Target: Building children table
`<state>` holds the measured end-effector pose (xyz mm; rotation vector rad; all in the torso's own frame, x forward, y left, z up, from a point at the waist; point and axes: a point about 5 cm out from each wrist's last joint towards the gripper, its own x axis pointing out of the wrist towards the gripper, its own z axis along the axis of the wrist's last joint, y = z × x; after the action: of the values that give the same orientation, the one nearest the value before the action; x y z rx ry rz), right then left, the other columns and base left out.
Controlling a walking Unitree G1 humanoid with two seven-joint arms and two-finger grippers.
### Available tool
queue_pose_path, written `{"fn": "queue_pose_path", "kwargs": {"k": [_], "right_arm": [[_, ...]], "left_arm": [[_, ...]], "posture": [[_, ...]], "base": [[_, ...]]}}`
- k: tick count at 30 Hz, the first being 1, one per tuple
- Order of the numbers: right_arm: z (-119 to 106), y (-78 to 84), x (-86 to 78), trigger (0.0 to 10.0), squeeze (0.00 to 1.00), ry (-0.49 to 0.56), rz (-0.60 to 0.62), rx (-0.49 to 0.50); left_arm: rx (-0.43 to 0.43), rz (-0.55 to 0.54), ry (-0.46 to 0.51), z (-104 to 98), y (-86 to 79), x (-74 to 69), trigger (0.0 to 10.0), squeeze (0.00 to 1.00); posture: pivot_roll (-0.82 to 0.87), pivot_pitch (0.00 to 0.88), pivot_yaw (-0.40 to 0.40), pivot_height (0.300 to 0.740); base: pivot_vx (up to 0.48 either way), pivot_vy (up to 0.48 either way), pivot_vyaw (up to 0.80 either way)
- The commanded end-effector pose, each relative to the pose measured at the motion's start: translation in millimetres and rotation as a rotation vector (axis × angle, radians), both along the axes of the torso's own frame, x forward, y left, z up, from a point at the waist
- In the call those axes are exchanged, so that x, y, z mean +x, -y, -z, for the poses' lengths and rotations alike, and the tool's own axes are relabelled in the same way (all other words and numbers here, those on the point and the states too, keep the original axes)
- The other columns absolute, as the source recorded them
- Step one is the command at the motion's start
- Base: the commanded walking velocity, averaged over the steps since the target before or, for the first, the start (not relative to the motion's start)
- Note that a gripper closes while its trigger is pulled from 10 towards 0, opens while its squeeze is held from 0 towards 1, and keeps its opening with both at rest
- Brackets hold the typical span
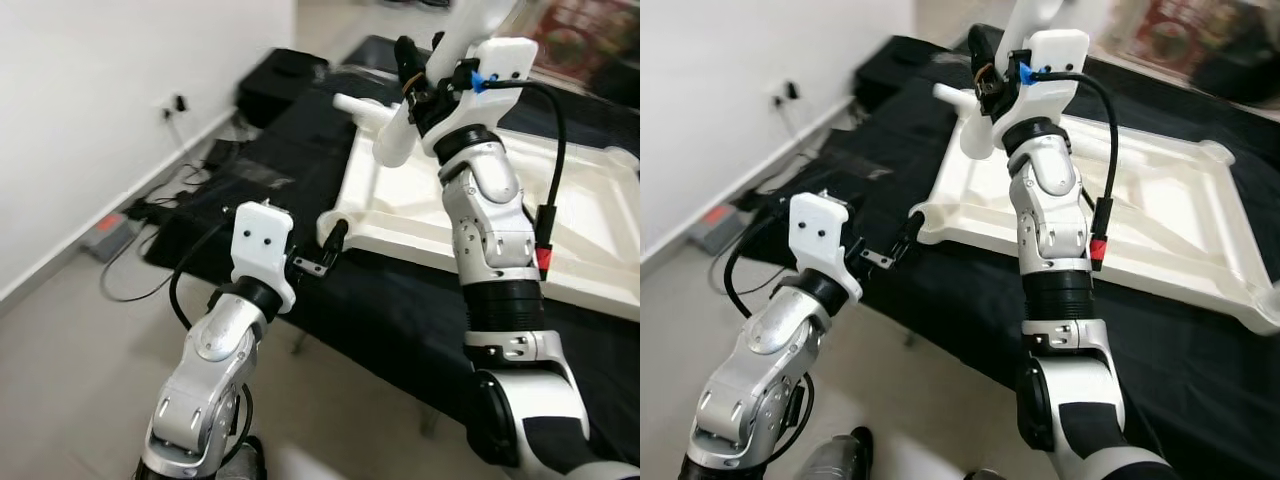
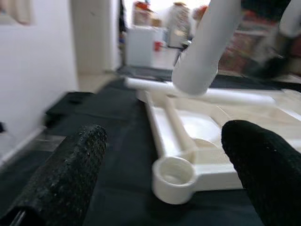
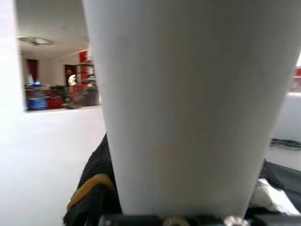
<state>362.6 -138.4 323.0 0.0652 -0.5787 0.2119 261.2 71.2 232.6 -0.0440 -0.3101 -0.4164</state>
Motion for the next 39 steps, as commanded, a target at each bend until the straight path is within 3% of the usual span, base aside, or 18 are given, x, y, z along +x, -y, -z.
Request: {"fn": "queue_pose_path", "kwargs": {"k": [1, 7, 16, 27, 35, 36, 37, 39], "right_arm": [[-1, 1.9, -2.8, 10.0, 0.0, 0.002, 0.013, 0.007], [1, 6.0, -11.2, 10.0, 0.0, -0.011, 0.051, 0.061], [0, 14.8, -14.4, 10.0, 0.0, -0.016, 0.097, 0.075], [6, 16.6, -15.9, 10.0, 0.0, -0.044, 0.112, 0.047], [9, 10.3, -13.6, 10.0, 0.0, -0.082, 0.018, 0.05], [16, 6.0, -8.7, 10.0, 0.0, -0.156, -0.047, 0.006], [16, 6.0, -8.7, 10.0, 0.0, -0.156, -0.047, 0.006], [26, 3.1, -1.1, 10.0, 0.0, -0.212, -0.079, -0.144]], "left_arm": [[0.003, -0.012, -0.003, 2, -0.3, 1.7, 10.0, 0.0], [0.029, -0.028, 0.02, -2, -6.8, 9.0, 10.0, 0.0], [0.036, -0.016, 0.008, 3, -3.8, 9.1, 10.0, 0.0], [0.017, -0.034, 0.0, 4, -6.3, 12.1, 10.0, 0.0], [0.016, -0.028, -0.012, 7, -5.7, 10.4, 10.0, 0.0], [0.01, 0.004, -0.056, 15, -3.6, 8.6, 10.0, 0.0], [0.01, 0.004, -0.056, 15, -3.6, 8.6, 10.0, 0.0], [0.023, 0.079, -0.144, 34, 0.6, 3.5, 10.0, 0.0]], "posture": [[0.12, 0.099, -0.071, 0.74], [0.12, 0.092, -0.069, 0.74], [0.11, 0.082, -0.064, 0.74], [0.12, 0.054, -0.069, 0.74], [0.12, 0.056, -0.067, 0.74], [0.11, 0.054, -0.061, 0.74], [0.11, 0.054, -0.061, 0.74], [0.11, 0.055, -0.06, 0.74]], "base": [[0.33, 0.0, 0.49], [0.39, 0.0, 0.08], [0.412, 0.0, 0.0], [0.0, 0.0, 0.0], [0.0, 0.0, 0.0], [0.0, 0.0, 0.0], [0.0, 0.0, 0.0], [0.0, 0.0, 0.0]]}}
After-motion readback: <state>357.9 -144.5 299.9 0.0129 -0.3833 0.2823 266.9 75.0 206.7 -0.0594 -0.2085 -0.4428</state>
